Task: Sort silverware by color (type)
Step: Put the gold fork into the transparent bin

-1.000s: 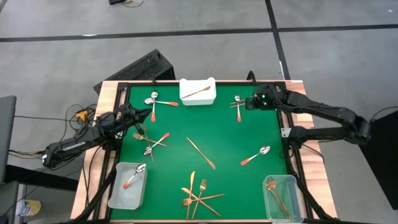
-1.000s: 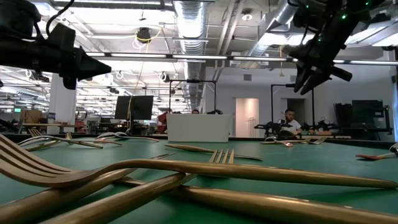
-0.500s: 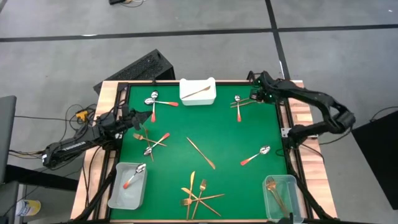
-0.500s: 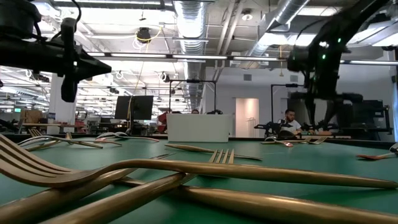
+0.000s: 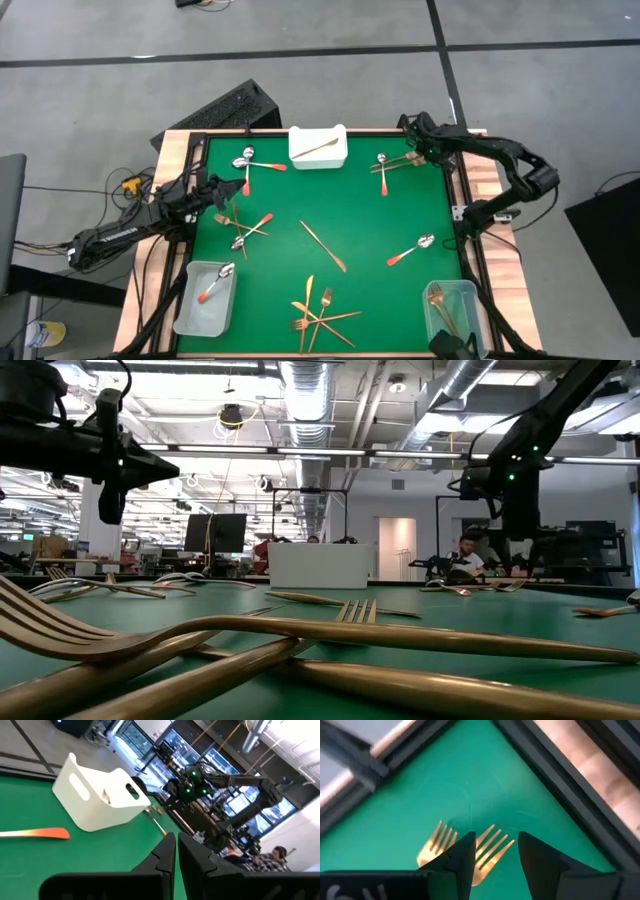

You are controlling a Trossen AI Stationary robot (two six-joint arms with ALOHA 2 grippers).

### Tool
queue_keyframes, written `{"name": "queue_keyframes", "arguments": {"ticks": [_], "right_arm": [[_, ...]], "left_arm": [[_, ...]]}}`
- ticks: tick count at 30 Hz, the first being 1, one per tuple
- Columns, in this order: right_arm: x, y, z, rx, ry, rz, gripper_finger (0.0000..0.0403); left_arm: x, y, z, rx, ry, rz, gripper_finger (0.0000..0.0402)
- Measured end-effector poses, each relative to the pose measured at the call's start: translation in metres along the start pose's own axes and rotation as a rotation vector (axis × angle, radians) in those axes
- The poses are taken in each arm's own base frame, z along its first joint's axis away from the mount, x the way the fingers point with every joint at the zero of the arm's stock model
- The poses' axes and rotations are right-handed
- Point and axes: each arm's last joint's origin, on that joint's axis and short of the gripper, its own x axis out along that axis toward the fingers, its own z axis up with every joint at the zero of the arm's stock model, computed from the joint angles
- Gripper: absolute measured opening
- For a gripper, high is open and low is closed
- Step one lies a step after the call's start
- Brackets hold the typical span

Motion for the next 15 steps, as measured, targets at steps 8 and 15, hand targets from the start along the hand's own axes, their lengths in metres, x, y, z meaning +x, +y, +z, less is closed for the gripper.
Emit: {"name": "queue_keyframes", "arguments": {"ticks": [8, 15], "right_arm": [[0.0, -0.002, -0.002, 0.138, 0.037, -0.016, 0.0153], [-0.003, 0.003, -0.013, 0.184, 0.098, 0.019, 0.0134]], "left_arm": [[0.0, 0.0, 0.001, 0.038, -0.034, 0.027, 0.0009], [0.0, 0.001, 0.003, 0.068, -0.066, 0.055, 0.0009]]}}
